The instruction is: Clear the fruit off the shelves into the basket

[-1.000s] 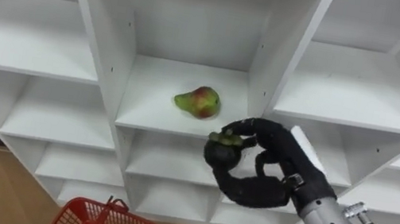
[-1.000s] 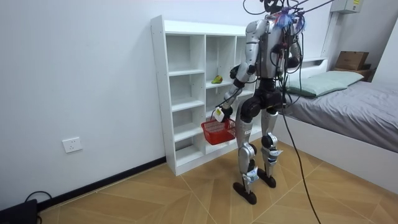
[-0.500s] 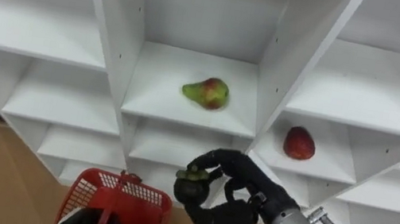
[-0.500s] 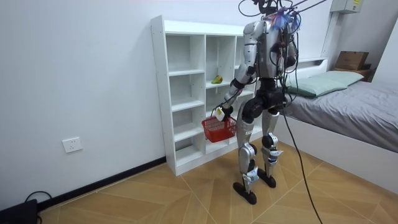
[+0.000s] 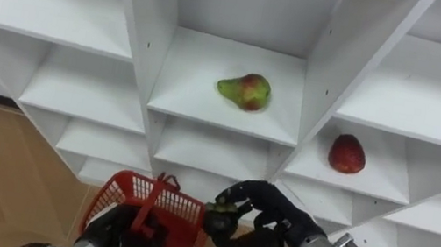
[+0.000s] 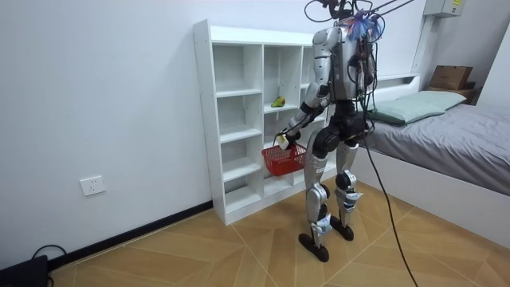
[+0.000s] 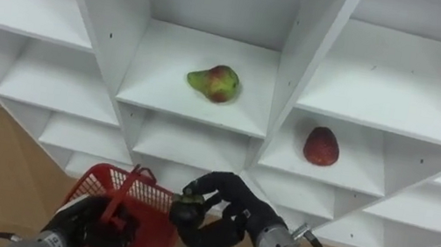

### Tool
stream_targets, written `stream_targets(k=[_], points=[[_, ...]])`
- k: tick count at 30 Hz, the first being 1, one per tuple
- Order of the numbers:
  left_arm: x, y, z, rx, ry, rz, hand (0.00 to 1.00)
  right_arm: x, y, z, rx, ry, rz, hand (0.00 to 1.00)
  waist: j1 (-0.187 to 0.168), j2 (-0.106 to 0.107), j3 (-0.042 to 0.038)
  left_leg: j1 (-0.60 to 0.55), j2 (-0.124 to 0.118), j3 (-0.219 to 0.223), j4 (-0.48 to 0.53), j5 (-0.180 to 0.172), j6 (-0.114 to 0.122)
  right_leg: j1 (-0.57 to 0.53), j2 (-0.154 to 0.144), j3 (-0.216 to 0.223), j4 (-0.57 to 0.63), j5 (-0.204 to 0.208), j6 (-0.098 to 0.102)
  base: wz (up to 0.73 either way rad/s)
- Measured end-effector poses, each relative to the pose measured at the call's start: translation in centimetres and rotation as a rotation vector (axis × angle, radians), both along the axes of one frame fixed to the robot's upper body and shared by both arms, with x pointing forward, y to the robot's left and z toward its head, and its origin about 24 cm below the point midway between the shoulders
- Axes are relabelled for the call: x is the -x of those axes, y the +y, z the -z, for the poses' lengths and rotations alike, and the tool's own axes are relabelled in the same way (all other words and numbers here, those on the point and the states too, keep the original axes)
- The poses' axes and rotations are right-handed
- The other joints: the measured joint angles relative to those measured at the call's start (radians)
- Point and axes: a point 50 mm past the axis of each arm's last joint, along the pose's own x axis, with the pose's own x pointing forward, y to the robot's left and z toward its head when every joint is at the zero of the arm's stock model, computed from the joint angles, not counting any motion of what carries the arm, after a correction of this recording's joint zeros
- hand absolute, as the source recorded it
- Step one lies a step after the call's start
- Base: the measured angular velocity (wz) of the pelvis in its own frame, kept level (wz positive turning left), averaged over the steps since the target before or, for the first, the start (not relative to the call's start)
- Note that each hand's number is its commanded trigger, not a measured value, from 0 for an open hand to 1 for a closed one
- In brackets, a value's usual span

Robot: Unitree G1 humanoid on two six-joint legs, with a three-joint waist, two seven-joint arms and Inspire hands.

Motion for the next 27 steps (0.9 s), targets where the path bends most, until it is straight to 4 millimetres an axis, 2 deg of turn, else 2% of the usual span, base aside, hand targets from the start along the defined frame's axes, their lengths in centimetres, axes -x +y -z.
stream_targets(k=[4, 13, 22, 27], points=[[-0.5, -0.3, -0.6, 0.007, -0.044, 0.012, 1.0, 0.2, -0.3, 0.5, 0.011, 0.015, 0.015, 1.0, 0.001, 0.002, 0.0004, -0.032, 0.0, 0.0, 0.004, 0.006, -0.001, -0.035, -0.002, 0.0, 0.01, 0.002, -0.003, 0.0], [-1.1, -1.9, -1.3, 0.084, -0.085, 0.069, 1.0, 0.4, -0.6, 1.0, 0.024, 0.031, 0.033, 1.0, -0.001, 0.031, 0.0022, -0.072, -0.002, -0.004, 0.019, 0.007, 0.0, -0.07, -0.003, 0.0, 0.016, 0.003, -0.005, 0.0], [-1.2, -3.7, -1.8, 0.127, -0.101, 0.154, 1.0, 0.2, -0.5, 1.2, 0.027, 0.038, 0.028, 1.0, -0.008, 0.032, 0.002, -0.074, -0.005, -0.004, 0.018, 0.008, 0.002, -0.071, -0.007, -0.003, 0.018, 0.002, -0.004, 0.0], [-1.0, -3.7, -1.7, 0.128, -0.091, 0.174, 1.0, 0.4, -0.4, 1.5, 0.037, 0.055, 0.016, 1.0, -0.017, 0.033, 0.0022, -0.075, -0.005, -0.004, 0.026, 0.008, 0.002, -0.067, -0.009, -0.01, 0.021, 0.002, -0.004, 0.02]])
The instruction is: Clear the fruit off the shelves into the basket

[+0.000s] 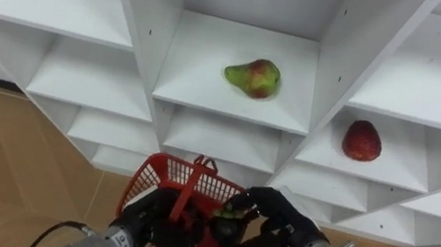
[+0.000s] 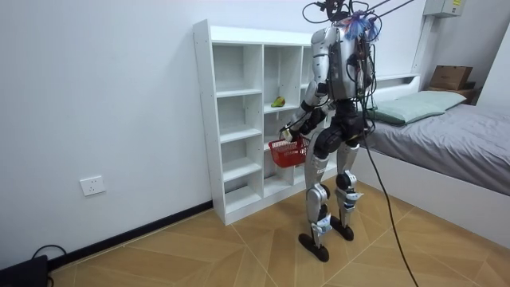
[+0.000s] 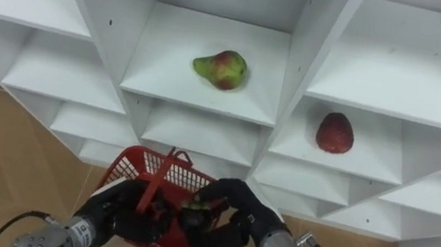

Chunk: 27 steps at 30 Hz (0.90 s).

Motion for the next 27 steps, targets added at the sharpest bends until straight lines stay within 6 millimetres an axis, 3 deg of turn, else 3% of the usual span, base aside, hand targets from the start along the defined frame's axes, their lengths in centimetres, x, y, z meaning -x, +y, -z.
stream_targets(k=[7, 8, 9, 15, 22, 27], points=[[0.0, 0.0, 0.0, 0.033, 0.015, -0.001, 1.0, -0.2, 0.1, -0.1, 0.006, -0.004, -0.007, 0.97, -0.009, 0.004, 0.0005, -0.008, -0.005, 0.0, 0.012, 0.003, 0.005, -0.006, -0.01, -0.009, 0.016, -0.002, 0.003, 0.04], [0.1, 0.1, 0.0, 0.04, 0.018, 0.001, 1.0, -0.2, 0.1, -0.1, 0.007, -0.003, -0.009, 0.26, -0.009, 0.004, 0.0003, -0.014, -0.006, 0.0, 0.014, 0.004, 0.006, -0.013, -0.012, -0.009, 0.021, -0.002, 0.003, 0.0], [0.1, 0.1, -0.1, 0.044, 0.019, -0.001, 1.0, -0.2, 0.1, -0.1, 0.007, -0.004, -0.01, 0.0, -0.009, 0.004, 0.0004, -0.017, -0.006, 0.0, 0.015, 0.004, 0.007, -0.017, -0.013, -0.009, 0.024, -0.002, 0.004, 0.0], [0.2, 0.1, -0.1, 0.052, 0.033, 0.02, 1.0, -0.2, 0.2, -0.1, 0.028, -0.01, -0.031, 0.0, -0.011, 0.006, 0.0001, -0.019, -0.01, 0.007, 0.015, 0.007, 0.011, -0.023, -0.021, -0.011, 0.032, -0.004, 0.006, 0.0], [-0.1, -2.6, -1.6, 0.136, -0.027, 0.166, 1.0, 0.1, 0.8, 0.1, 0.031, -0.005, -0.051, 0.0, -0.014, 0.004, 0.0, -0.022, -0.013, 0.012, 0.008, 0.01, 0.014, -0.032, -0.025, -0.007, 0.035, -0.006, 0.009, 0.0], [0.2, -2.9, -1.5, 0.176, -0.004, 0.197, 1.0, 0.1, 0.9, 0.2, 0.033, -0.005, -0.057, 0.0, -0.018, 0.003, 0.0005, -0.021, -0.011, 0.032, 0.007, 0.01, 0.014, -0.033, -0.024, 0.0, 0.032, -0.007, 0.011, -0.03]])
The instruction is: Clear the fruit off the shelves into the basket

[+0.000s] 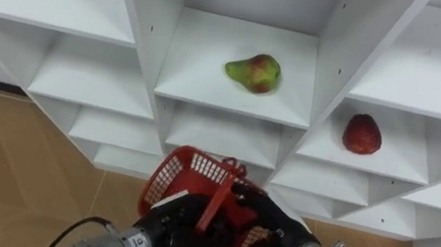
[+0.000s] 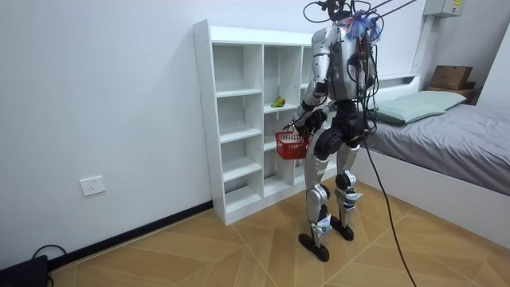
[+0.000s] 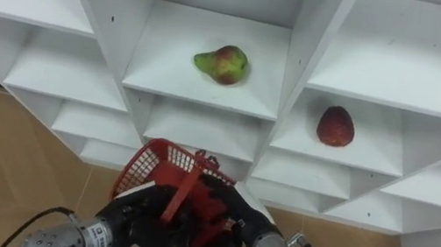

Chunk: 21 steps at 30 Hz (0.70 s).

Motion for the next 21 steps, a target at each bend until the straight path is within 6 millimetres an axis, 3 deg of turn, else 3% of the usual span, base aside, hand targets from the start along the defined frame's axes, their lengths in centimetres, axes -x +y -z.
stream_targets(k=[12, 21], points=[[0.2, -0.3, -0.3, 0.069, 0.016, 0.025, 1.0, 0.2, 0.1, 0.1, 0.001, 0.007, -0.007, 0.0, 0.004, -0.003, 0.0013, 0.006, 0.001, 0.004, -0.003, 0.0, 0.0, 0.001, 0.003, 0.009, 0.001, 0.0, 0.0, -0.01], [0.4, 1.0, 0.0, -0.002, 0.014, -0.035, 1.0, 0.2, 0.1, 0.2, 0.0, 0.006, 0.0, 0.0, 0.009, -0.005, 0.0021, 0.008, 0.001, 0.003, -0.003, 0.0, 0.0, 0.009, 0.003, 0.005, -0.004, 0.0, 0.0, 0.0]])
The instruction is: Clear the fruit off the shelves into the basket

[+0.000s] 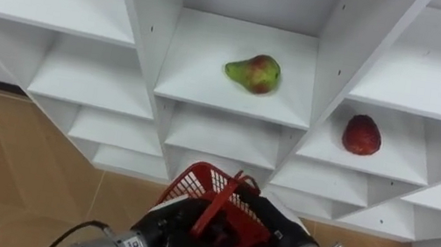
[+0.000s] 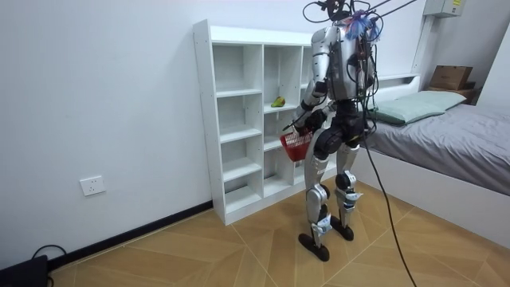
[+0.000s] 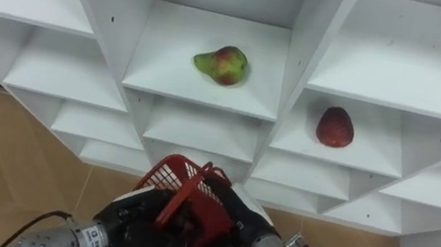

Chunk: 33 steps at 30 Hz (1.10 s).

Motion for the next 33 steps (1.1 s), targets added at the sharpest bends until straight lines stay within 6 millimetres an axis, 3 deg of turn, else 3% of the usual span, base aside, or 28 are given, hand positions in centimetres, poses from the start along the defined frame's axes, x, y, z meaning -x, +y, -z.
stream_targets(k=[6, 12, 20, 27, 33], points=[[0.3, 1.3, 0.4, -0.083, -0.006, -0.077, 1.0, -0.1, 0.0, -0.1, -0.002, -0.003, -0.003, 0.0, 0.009, -0.007, 0.0006, 0.018, 0.0, 0.002, -0.011, 0.0, 0.0, 0.01, 0.002, 0.008, 0.001, -0.001, 0.001, -0.01], [1.1, 2.6, 1.6, -0.196, 0.03, -0.128, 1.0, -0.1, 0.3, -0.4, -0.046, 0.02, -0.025, 0.0, 0.022, -0.029, -0.0023, 0.062, -0.001, -0.001, -0.033, 0.005, -0.002, 0.057, 0.005, 0.004, -0.019, -0.001, 0.002, 0.03], [1.8, 5.2, 2.6, -0.278, 0.078, -0.232, 1.0, -0.5, 1.5, -3.0, -0.104, -0.057, -0.127, 0.0, 0.026, -0.069, -0.0026, 0.079, -0.001, -0.001, -0.036, 0.005, -0.002, 0.073, 0.005, 0.003, -0.019, -0.002, 0.002, 0.0], [1.9, 6.1, 2.6, -0.336, 0.067, -0.245, 1.0, -0.7, 2.0, -4.4, -0.136, -0.116, -0.147, 0.0, 0.028, -0.089, -0.007, 0.093, 0.0, -0.001, -0.038, 0.005, -0.002, 0.085, 0.006, 0.006, -0.017, -0.002, 0.002, 0.0], [2.9, 7.8, 3.6, -0.39, 0.128, -0.32, 1.0, -1.1, 2.6, -6.9, -0.172, -0.205, -0.196, 0.0, 0.028, -0.103, -0.004, 0.112, 0.001, 0.0, -0.037, 0.004, -0.003, 0.108, 0.009, 0.008, -0.023, 0.001, 0.001, 0.0]])
